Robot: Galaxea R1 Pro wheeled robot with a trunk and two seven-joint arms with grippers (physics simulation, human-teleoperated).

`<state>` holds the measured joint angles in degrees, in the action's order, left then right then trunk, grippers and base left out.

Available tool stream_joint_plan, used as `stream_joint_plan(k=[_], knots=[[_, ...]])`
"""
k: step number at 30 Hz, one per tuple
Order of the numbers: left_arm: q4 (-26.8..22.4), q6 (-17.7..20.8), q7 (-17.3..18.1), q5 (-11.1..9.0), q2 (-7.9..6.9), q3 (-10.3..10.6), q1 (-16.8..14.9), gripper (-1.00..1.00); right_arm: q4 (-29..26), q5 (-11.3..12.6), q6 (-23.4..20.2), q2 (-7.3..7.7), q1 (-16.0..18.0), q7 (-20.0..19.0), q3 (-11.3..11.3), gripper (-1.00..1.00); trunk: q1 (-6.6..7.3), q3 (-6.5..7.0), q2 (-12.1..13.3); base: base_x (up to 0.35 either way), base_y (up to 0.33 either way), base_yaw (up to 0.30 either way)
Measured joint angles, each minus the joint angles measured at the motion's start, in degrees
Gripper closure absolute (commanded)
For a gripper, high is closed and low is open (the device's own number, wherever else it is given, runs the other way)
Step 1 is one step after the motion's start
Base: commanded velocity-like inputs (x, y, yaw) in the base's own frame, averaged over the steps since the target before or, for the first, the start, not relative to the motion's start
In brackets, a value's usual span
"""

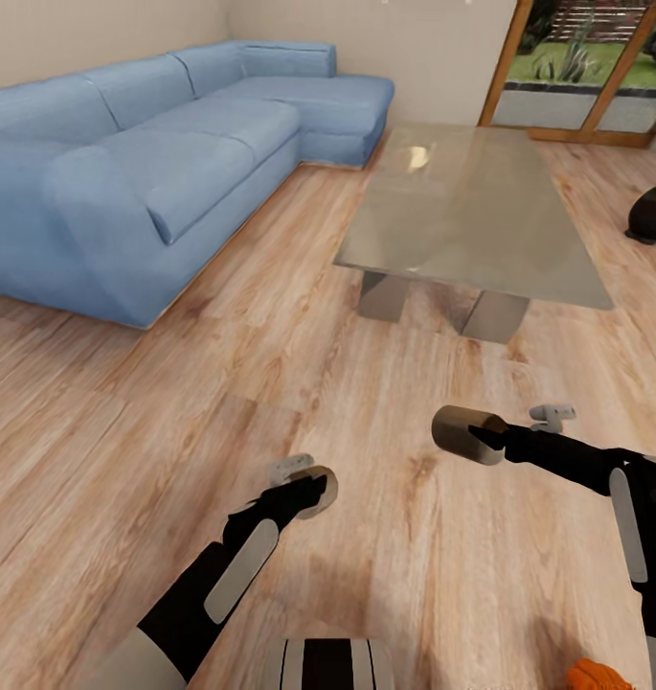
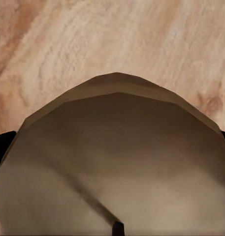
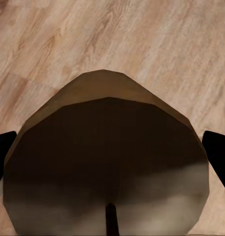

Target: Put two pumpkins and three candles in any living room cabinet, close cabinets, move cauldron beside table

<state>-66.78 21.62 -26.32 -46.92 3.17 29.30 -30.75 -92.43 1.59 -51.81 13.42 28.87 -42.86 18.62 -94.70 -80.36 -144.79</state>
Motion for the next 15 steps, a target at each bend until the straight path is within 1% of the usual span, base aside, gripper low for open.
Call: stream_joint_plan(k=[15], knots=[[0.29, 0.13, 0.47, 0.17, 0.15, -0.03, -0.02, 1.0, 0.01, -0.18, -0.02, 0.48, 0.2, 0.03, 0.09, 1.0, 0.38, 3.32, 0.2, 0.0, 0.0, -0.277]])
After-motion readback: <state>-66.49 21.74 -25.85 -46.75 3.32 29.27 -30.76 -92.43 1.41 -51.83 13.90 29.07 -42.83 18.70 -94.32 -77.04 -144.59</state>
